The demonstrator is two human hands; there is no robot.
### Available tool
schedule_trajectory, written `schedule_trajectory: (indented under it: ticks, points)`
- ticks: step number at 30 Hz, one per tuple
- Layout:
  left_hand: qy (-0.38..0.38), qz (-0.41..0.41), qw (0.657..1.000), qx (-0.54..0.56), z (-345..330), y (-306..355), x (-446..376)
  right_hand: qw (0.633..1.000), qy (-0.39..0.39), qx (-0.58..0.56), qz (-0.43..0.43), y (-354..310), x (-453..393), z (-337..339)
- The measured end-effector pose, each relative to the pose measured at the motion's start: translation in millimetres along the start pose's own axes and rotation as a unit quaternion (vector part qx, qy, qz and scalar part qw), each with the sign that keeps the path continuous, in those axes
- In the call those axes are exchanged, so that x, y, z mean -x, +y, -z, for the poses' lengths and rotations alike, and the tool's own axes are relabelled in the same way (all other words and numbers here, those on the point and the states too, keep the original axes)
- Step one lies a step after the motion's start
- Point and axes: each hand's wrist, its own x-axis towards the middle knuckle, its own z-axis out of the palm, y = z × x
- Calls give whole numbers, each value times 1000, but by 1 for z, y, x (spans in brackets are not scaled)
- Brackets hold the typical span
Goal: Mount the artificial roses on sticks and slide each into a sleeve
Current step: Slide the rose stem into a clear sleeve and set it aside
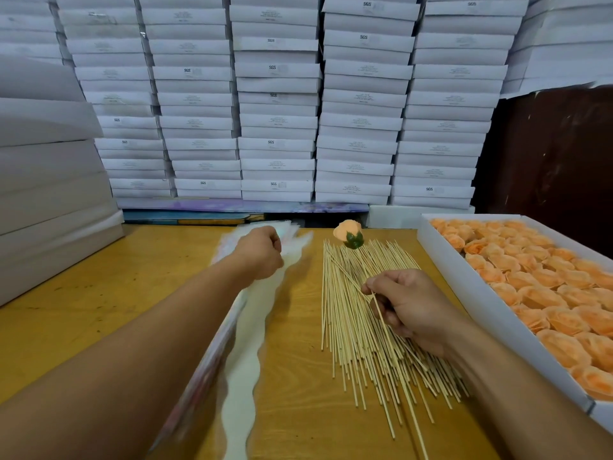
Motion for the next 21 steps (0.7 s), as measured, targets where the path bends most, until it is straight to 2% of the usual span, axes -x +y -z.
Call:
schedule_trajectory:
  ticks: [5, 8, 11, 13, 17, 21]
  points:
    - [-87, 81, 979, 164, -8, 11, 19, 1000, 1, 0, 3, 1, -1, 0]
    - [-135, 130, 936, 297, -13, 16, 31, 1000, 0, -2, 3, 2, -2, 0]
    - [-208, 176, 870, 412, -19, 17, 41, 1000, 0, -5, -1, 3, -2, 1]
    - [-269, 188, 828, 454, -22, 19, 48, 1000, 6, -9, -1, 2, -3, 1]
    - [-296, 192, 778, 520, -32, 25, 64, 999, 32, -22, -11, 2, -5, -1]
    - [-308, 181, 763, 539, -44, 33, 79, 996, 68, -54, -10, 1, -6, -2]
